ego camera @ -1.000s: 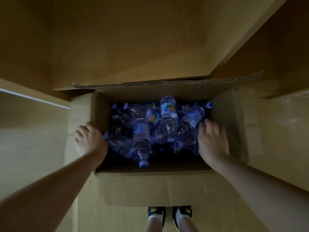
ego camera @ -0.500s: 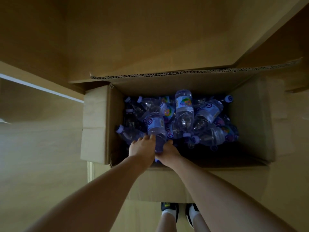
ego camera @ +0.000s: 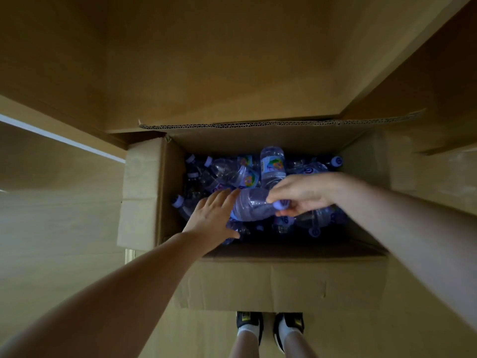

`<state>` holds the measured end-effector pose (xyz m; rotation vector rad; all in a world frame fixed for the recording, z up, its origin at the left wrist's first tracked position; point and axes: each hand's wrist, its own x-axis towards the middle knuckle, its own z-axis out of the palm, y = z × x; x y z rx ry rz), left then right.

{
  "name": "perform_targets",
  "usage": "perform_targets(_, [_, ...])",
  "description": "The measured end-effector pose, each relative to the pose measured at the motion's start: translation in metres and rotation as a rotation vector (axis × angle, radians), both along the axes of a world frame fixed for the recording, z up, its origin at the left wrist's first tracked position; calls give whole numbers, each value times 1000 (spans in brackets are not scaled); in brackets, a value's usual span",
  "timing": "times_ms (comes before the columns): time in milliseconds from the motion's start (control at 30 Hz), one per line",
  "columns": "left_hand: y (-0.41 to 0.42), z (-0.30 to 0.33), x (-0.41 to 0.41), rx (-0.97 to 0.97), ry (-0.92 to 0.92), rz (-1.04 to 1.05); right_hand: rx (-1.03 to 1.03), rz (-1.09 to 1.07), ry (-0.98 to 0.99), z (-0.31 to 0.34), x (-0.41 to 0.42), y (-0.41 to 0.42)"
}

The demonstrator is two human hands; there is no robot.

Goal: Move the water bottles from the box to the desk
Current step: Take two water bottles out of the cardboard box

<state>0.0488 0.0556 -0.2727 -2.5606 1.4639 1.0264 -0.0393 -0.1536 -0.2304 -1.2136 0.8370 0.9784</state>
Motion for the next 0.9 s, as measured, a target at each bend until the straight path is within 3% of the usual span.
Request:
perform_targets(133, [-17,12,-10,-178,60,83,182,62,59,29,5,-37])
perform_targets(200, [-23,16,-18,-188,134,221,197,75,88,35,7,-42])
perform_targets(400, [-28,5,-42,-93,625,1005,-166,-283,-7,5,0,-7])
perform_targets(567, [-23,0,-38,-229,899,1492,-484,-32,-70,-31,-13,35])
perform_targets(667, [-21,-6,-28,-228,892,1575,-583,1,-33,-55,-23,41])
perform_targets(900, [-22,-23,-8,-141,830,1433,-822,-70,-53,-91,-9,22])
